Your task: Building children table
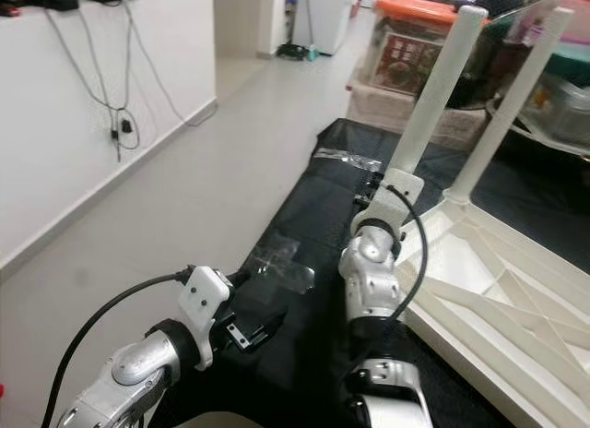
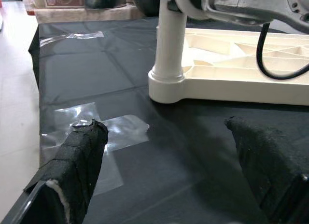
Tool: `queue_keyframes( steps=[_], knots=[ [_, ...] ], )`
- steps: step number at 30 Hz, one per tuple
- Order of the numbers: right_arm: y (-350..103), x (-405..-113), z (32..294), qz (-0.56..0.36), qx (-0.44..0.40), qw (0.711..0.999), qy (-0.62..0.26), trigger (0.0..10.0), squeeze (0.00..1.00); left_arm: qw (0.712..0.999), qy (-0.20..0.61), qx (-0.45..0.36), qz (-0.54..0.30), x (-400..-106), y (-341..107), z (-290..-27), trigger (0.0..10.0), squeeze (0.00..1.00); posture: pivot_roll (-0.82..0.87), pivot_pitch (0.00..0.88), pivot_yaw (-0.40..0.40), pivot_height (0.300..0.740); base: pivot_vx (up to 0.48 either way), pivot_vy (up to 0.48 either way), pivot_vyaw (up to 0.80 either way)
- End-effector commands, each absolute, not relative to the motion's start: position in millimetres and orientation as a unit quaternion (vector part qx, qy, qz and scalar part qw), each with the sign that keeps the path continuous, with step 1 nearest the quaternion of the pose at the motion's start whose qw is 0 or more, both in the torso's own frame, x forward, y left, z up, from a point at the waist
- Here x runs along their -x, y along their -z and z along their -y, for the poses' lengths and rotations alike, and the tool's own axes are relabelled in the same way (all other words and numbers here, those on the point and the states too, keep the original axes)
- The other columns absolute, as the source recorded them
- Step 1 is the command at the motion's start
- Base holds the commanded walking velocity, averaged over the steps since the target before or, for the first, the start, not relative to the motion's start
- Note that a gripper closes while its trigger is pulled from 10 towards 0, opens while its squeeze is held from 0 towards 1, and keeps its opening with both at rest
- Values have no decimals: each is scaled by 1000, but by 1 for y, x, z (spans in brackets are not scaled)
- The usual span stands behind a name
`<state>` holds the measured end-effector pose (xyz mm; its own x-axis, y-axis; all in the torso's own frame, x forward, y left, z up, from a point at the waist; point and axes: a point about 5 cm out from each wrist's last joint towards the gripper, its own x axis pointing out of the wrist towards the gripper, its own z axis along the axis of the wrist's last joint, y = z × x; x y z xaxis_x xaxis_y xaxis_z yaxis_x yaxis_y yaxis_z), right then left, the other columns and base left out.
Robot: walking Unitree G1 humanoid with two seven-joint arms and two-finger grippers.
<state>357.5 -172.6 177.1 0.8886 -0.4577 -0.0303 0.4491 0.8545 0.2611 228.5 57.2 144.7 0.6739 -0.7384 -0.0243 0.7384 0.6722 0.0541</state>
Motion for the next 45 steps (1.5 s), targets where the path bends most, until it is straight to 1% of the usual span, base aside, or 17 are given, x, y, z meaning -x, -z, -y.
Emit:
queue_keyframes(
  steps=[1, 3, 4, 6, 7, 16, 18, 20, 21, 23, 29, 34, 35, 38, 43, 44, 45],
  knots=[
    [-173, -361, 161, 23, -159, 971, 180, 10000, 1000, 912, 408, -37, -4, -227, -144, -56, 10000, 0, 201, 0, -105, 740, 0, 0, 0],
    [-174, -364, 155, 31, -159, 976, 148, 10000, 1000, 913, 407, -37, -4, -227, -143, -56, 10000, 0, 201, 0, -105, 740, 0, 0, 0],
    [-177, -365, 153, 45, -150, 980, 125, 10000, 706, 913, 407, -37, -4, -227, -143, -56, 10000, 0, 205, 0, -109, 740, 0, 0, 0],
    [-178, -365, 154, 52, -142, 981, 119, 10000, 706, 913, 407, -37, -4, -227, -143, -56, 10000, 0, 205, 0, -109, 740, 0, 0, 0],
    [-182, -365, 157, 69, -129, 984, 101, 10000, 0, 913, 406, -36, -4, -227, -143, -56, 10000, 0, 203, 0, -109, 740, 0, 0, 0],
    [-193, -361, 176, 49, -125, 972, -191, 10000, 0, 914, 405, -36, -4, -228, -141, -57, 10000, 0, 196, 0, -105, 740, 0, 0, 0],
    [-193, -361, 176, 49, -125, 972, -191, 10000, 0, 914, 405, -36, -4, -228, -141, -57, 10000, 0, 196, 0, -105, 740, 0, 0, 0],
    [-192, -348, 162, 28, -84, 938, -336, 10000, 0, 914, 405, -37, -4, -229, -141, -57, 10000, 0, 200, 0, -107, 740, 0, 0, 0],
    [-192, -348, 162, 28, -84, 938, -336, 10000, 0, 914, 405, -37, -4, -229, -141, -57, 10000, 0, 200, 0, -107, 740, 0, 0, 0],
    [-190, -335, 148, 9, -48, 888, -458, 10000, 0, 913, 406, -38, -3, -229, -142, -57, 10000, 0, 213, 0, -113, 740, 0, 0, 0],
    [-192, -327, 135, -8, -27, 822, -568, 10000, 0, 913, 407, -40, -2, -230, -142, -57, 10000, 0, 213, 0, -113, 740, 0, 0, 0],
    [-194, -323, 132, -16, -37, 797, -603, 10000, 0, 912, 407, -40, -1, -229, -143, -57, 10000, 0, 213, 0, -113, 740, 0, 0, 0],
    [-194, -323, 132, -14, -36, 798, -602, 0, 0, 912, 407, -40, -1, -229, -143, -57, 10000, 0, 213, 0, -113, 740, 0, 0, 0],
    [-193, -325, 133, -10, -32, 806, -590, 0, 0, 912, 408, -40, -1, -229, -143, -57, 10000, 0, 213, 0, -113, 740, 0, 0, 0],
    [-194, -360, 151, 12, -43, 934, -354, 0, 0, 912, 409, -42, -1, -229, -143, -57, 10000, 0, 214, 0, -111, 740, 0, 0, 0],
    [-196, -370, 167, 25, -73, 968, -239, 0, 0, 912, 409, -43, -1, -229, -143, -57, 10000, 0, 207, 0, -105, 740, 0, 0, 0],
    [-196, -370, 167, 25, -73, 968, -239, 0, 0, 912, 409, -43, -1, -229, -143, -57, 10000, 0, 207, 0, -105, 740, 0, 0, 0]
  ],
)
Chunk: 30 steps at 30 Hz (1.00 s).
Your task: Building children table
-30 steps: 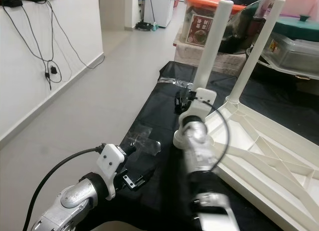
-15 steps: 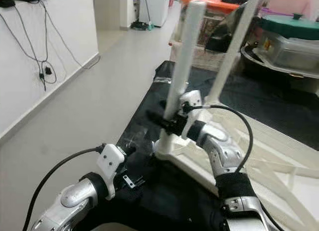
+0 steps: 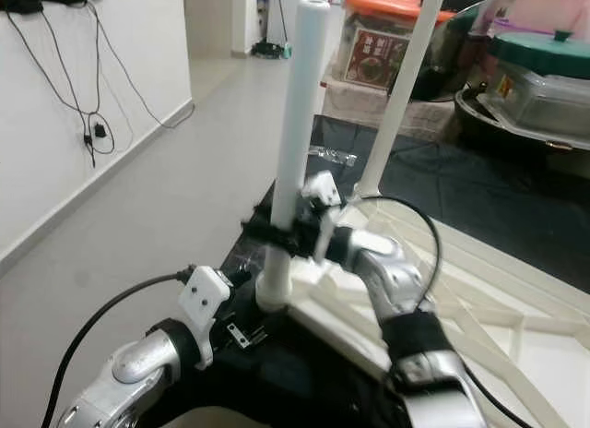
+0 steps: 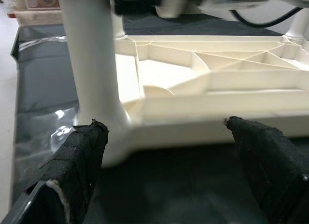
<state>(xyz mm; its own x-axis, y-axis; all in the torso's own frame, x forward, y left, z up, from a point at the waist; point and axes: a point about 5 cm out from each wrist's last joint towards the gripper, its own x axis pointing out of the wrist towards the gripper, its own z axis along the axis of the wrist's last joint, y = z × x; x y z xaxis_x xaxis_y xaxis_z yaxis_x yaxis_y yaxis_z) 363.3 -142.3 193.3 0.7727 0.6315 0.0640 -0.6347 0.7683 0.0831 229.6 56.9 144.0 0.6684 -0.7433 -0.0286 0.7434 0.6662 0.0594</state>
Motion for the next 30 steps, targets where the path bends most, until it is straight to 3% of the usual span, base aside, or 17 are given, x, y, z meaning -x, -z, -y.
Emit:
queue_keyframes(
  steps=[1, 3, 5, 6, 7, 10, 15, 16, 18, 19, 23, 24, 25, 28, 30],
  knots=[
    [-196, -374, 175, 25, -89, 979, -184, 0, 0, 912, 409, -43, -1, -228, -143, -57, 10000, 0, 207, 0, -105, 740, 0, 0, 0],
    [-196, -376, 181, 27, -94, 986, -135, 0, 0, 912, 409, -42, -1, -228, -143, -58, 10000, 0, 204, 0, -102, 740, 0, 0, 0],
    [-187, -375, 201, 16, -106, 994, 29, 0, 0, 911, 409, -42, -2, -228, -143, -57, 10000, 0, 200, 0, -101, 740, 0, 0, 0],
    [-187, -375, 201, 16, -106, 994, 29, 0, 0, 911, 409, -42, -2, -228, -143, -57, 10000, 0, 200, 0, -101, 740, 0, 0, 0],
    [-173, -362, 216, -1, -111, 977, 181, 0, 0, 911, 410, -43, -2, -229, -143, -57, 10000, 0, 204, 0, -103, 740, 0, 0, 0],
    [-162, -349, 214, -9, -121, 959, 256, 0, 0, 911, 410, -43, -1, -229, -143, -57, 10000, 0, 206, 0, -103, 740, 0, 0, 0],
    [-157, -343, 194, -11, -136, 945, 296, 0, 0, 911, 410, -43, -1, -229, -143, -56, 10000, 0, 205, 0, -102, 740, 0, 0, 0],
    [-158, -348, 180, -9, -148, 952, 267, 9255, 0, 911, 410, -43, -1, -229, -143, -56, 10000, 0, 205, 0, -102, 740, 0, 0, 0],
    [-159, -352, 171, -8, -157, 957, 244, 9255, 0, 911, 410, -43, -1, -229, -143, -56, 10000, 0, 205, 0, -102, 740, 0, 0, 0],
    [-162, -356, 159, -1, -158, 966, 205, 10000, 1000, 911, 410, -43, -1, -229, -143, -56, 10000, 0, 206, 0, -105, 740, 0, 0, 0],
    [-166, -359, 146, 17, -157, 976, 151, 10000, 1000, 911, 410, -43, -1, -228, -142, -56, 10000, 0, 206, 0, -105, 740, 0, 0, 0],
    [-171, -361, 141, 35, -157, 981, 109, 10000, 0, 911, 410, -43, -1, -228, -143, -56, 10000, 0, 206, 0, -107, 740, 0, 0, 0],
    [-171, -361, 141, 35, -157, 981, 109, 10000, 0, 911, 410, -43, -1, -228, -143, -56, 10000, 0, 206, 0, -107, 740, 0, 0, 0],
    [-180, -363, 134, 54, -139, 988, -51, 10000, 0, 911, 410, -43, 0, -228, -143, -56, 10000, 0, 199, 0, -103, 740, 0, 0, 0],
    [-181, -362, 135, 49, -121, 986, -99, 10000, 0, 911, 410, -43, 0, -228, -143, -56, 10000, 0, 199, 0, -103, 740, 0, 0, 0]
  ],
)
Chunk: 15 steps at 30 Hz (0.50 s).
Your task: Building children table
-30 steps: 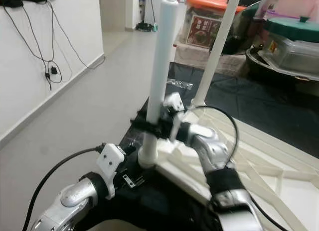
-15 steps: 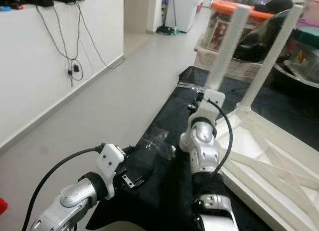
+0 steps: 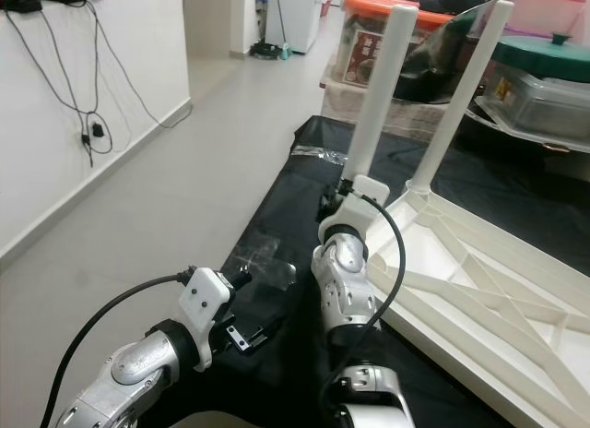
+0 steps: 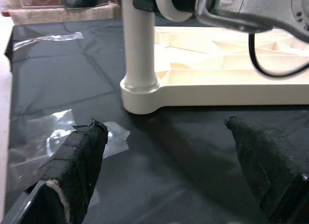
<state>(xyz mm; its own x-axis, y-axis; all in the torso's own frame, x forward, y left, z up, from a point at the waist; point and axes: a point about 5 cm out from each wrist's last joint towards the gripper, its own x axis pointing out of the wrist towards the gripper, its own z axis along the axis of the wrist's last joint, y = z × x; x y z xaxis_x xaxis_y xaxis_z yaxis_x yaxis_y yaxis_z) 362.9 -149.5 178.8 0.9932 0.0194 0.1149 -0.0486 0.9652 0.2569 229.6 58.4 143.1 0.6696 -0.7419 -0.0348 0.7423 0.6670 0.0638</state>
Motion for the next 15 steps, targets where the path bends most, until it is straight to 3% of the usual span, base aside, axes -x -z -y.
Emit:
queue_keyframes(
  steps=[1, 3, 6, 9, 10, 11, 15],
  knots=[
    [-181, -362, 135, 49, -121, 986, -99, 10000, 0, 911, 410, -43, 0, -228, -143, -56, 10000, 0, 199, 0, -103, 740, 0, 0, 0],
    [-182, -357, 136, 32, -87, 973, -212, 10000, 0, 911, 411, -43, 1, -228, -143, -56, 10000, 0, 199, 0, -103, 740, 0, 0, 0],
    [-184, -353, 136, 21, -73, 960, -270, 10000, 0, 911, 411, -43, 1, -228, -143, -56, 10000, 0, 199, 0, -103, 740, 0, 0, 0],
    [-186, -343, 130, 1, -30, 910, -413, 10000, 0, 911, 410, -44, 1, -229, -143, -56, 10000, 0, 200, 0, -108, 740, 0, 0, 0],
    [-186, -343, 130, 1, -30, 910, -413, 10000, 0, 911, 410, -44, 1, -229, -143, -56, 10000, 0, 200, 0, -108, 740, 0, 0, 0],
    [-185, -338, 126, -8, -10, 877, -481, 10000, 0, 911, 410, -44, 1, -229, -143, -56, 10000, 0, 209, 0, -113, 740, 0, 0, 0],
    [-185, -335, 123, -18, -9, 849, -528, 10000, 0, 911, 409, -43, 1, -228, -142, -56, 10000, 0, 214, 0, -116, 740, 0, 0, 0]
  ],
)
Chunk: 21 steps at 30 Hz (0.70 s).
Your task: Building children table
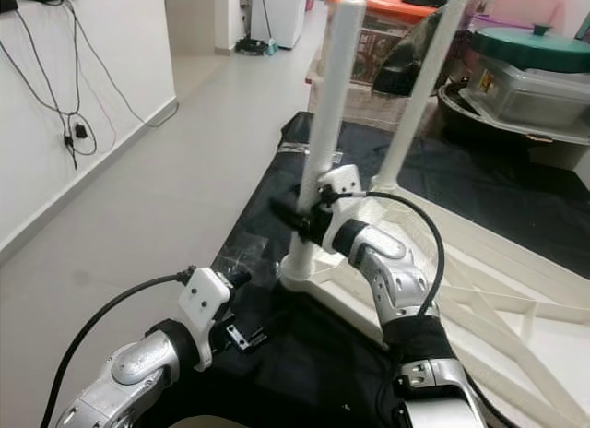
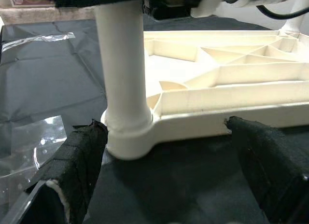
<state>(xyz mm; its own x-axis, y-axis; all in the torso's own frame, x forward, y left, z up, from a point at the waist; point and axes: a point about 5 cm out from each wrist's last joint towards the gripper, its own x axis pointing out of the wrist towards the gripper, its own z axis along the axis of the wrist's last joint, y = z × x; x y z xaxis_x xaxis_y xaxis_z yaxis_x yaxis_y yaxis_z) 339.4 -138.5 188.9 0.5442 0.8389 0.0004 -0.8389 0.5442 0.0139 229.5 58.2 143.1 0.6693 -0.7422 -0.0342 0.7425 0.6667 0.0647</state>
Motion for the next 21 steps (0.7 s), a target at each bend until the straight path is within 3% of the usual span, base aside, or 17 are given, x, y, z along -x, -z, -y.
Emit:
queue_keyframes(
  steps=[1, 3, 4, 10, 12, 15, 16, 17, 19, 21],
  knots=[
    [-184, -332, 122, -34, 1, 818, -574, 10000, 0, 912, 408, -43, 0, -228, -142, -56, 10000, 0, 217, 0, -119, 740, 0, 0, 0],
    [-184, -331, 122, -38, 4, 810, -585, 10000, 0, 912, 408, -43, 0, -228, -142, -56, 10000, 0, 217, 0, -119, 740, 0, 0, 0],
    [-181, -334, 121, -49, 17, 810, -584, 157, 0, 913, 407, -42, -1, -227, -142, -56, 10000, 0, 218, 0, -120, 740, 0, 0, 0],
    [-181, -336, 120, -44, 19, 815, -578, 0, 0, 913, 406, -41, -1, -227, -141, -56, 10000, 0, 218, 0, -120, 740, 0, 0, 0],
    [-183, -339, 119, -32, 14, 828, -559, 0, 0, 913, 405, -41, -1, -227, -141, -57, 10000, 0, 217, 0, -121, 740, 0, 0, 0],
    [-191, -367, 128, 10, -13, 925, -378, 0, 0, 914, 404, -40, -2, -227, -141, -57, 10000, 0, 211, 0, -117, 740, 0, 0, 0],
    [-191, -367, 128, 10, -13, 925, -378, 0, 0, 914, 404, -40, -2, -227, -141, -57, 10000, 0, 211, 0, -117, 740, 0, 0, 0],
    [-190, -377, 138, 3, -34, 958, -284, 0, 0, 914, 403, -40, -2, -227, -141, -58, 10000, 0, 209, 0, -115, 740, 0, 0, 0],
    [-190, -377, 138, 3, -34, 958, -284, 0, 0, 914, 403, -40, -2, -227, -141, -58, 10000, 0, 209, 0, -115, 740, 0, 0, 0],
    [-181, -386, 173, -7, -61, 998, -24, 0, 0, 914, 404, -40, -2, -227, -142, -57, 10000, 0, 206, 0, -113, 740, 0, 0, 0]
  ],
)
